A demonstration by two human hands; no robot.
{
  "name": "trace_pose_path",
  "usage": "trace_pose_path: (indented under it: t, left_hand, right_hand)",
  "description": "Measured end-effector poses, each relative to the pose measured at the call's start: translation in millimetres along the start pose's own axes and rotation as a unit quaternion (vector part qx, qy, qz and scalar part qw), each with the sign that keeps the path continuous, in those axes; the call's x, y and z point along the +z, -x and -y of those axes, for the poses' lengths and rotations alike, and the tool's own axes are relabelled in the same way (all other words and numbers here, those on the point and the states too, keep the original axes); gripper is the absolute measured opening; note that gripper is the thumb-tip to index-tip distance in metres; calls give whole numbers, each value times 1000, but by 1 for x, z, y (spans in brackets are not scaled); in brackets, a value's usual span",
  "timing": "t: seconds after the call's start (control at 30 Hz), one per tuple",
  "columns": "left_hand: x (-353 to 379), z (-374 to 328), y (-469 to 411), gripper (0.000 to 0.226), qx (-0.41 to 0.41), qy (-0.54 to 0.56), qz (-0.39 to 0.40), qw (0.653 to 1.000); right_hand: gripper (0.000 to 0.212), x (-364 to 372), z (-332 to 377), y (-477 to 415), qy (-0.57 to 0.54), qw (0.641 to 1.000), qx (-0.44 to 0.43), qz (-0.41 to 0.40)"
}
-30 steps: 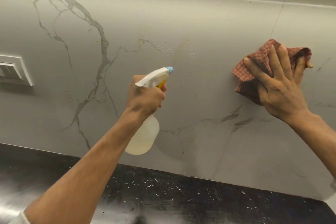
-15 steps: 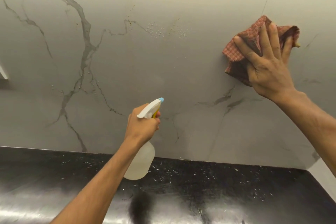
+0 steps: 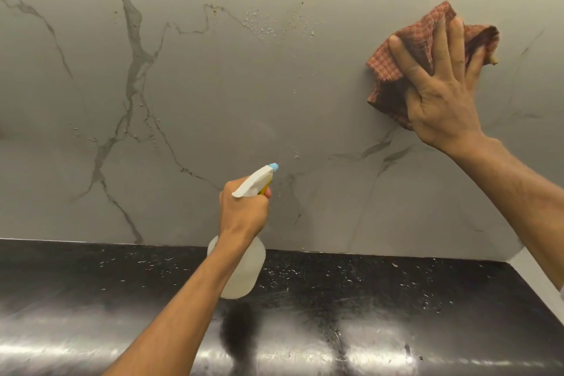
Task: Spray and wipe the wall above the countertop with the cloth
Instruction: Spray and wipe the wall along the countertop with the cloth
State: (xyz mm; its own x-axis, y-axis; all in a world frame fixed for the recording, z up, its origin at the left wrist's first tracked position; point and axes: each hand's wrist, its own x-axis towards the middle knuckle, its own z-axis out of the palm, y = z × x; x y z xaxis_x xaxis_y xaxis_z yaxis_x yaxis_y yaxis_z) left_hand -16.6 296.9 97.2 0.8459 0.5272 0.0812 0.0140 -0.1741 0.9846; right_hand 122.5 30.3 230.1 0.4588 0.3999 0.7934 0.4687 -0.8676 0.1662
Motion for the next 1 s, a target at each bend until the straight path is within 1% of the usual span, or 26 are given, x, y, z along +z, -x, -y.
trace_pose_path:
  t: [0.07,0.2,0.3,0.37,0.47,0.5,0.57,0.63,0.73,0.8,0.9,1.0]
  left_hand:
    - [6,-1,-3,26,10,-2,-19,1000]
    - [9,-1,-9,29,35,6,6,999]
    - [4,5,-11,22,28,-13,-16,999]
    - [-3,12,-11,24,14,-28,6,999]
    - [-13,23,-10,25,-11,-33,70,997]
    - [-17,27,-10,25,-18,-32,72,997]
    - [-26,35,-11,26,-28,-30,36,999]
    - [-36,37,-13,32,-19,-21,-1,1000]
    - [-54,23,-16,37,22,36,6,999]
    - [-59,6,-21,32,48,58,4,997]
    - [-65,-24,-35,22,66,71,-25,995]
    - [-69,-43,-46,24,77,67,-1,995]
  right_hand:
    - [56,0,0,0,0,1000,-1,2]
    - [55,2,2,-2,9,1000,0,-3]
    - [54,4,5,-2,14,1000,3,-3]
    - [53,5,10,-3,11,1000,12,-2]
    - [51,5,23,-12,12,1000,13,-5]
    - [50,4,29,-19,14,1000,6,-10]
    - [46,3,44,-37,23,999,-10,-30]
    - [46,1,63,-59,36,998,-13,-56]
    - [48,-1,90,-83,38,996,-3,-80]
    - [49,-1,100,-87,38,996,8,-82]
    - [50,0,111,-94,39,995,18,-87]
    - [49,0,121,-105,32,994,14,-108]
